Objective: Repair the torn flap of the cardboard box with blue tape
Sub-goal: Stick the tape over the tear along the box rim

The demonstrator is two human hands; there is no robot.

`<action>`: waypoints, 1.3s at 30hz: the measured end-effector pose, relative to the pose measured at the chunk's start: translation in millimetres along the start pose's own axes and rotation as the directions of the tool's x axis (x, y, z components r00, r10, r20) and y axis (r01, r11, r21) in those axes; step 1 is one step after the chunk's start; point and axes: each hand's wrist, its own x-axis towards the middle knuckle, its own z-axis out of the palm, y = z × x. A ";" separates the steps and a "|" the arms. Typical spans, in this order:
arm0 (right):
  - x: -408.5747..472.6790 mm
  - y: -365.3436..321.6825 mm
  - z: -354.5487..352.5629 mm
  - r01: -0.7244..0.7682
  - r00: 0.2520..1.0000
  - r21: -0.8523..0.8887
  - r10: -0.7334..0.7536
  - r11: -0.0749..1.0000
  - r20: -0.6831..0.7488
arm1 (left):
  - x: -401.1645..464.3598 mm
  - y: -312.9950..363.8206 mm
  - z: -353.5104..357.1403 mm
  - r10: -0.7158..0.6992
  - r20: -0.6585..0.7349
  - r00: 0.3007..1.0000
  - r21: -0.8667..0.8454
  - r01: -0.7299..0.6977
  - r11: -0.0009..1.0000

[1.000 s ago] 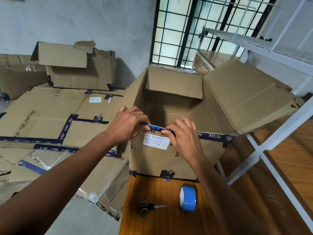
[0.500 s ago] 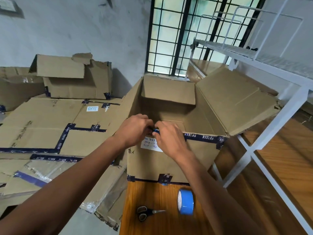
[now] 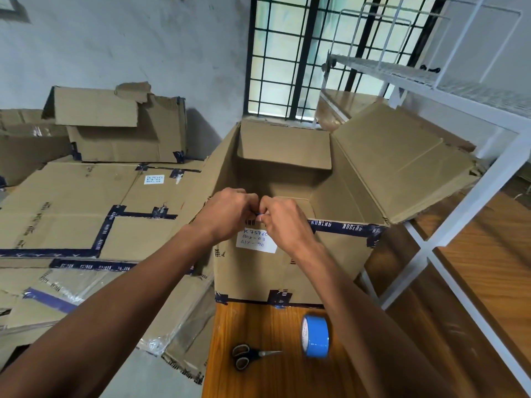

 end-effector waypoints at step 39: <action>2.7 -13.3 4.4 0.010 1.000 -0.029 -0.010 1.000 0.004 | -5.6 -11.9 -12.0 -0.095 0.081 0.992 -0.010 0.096 0.995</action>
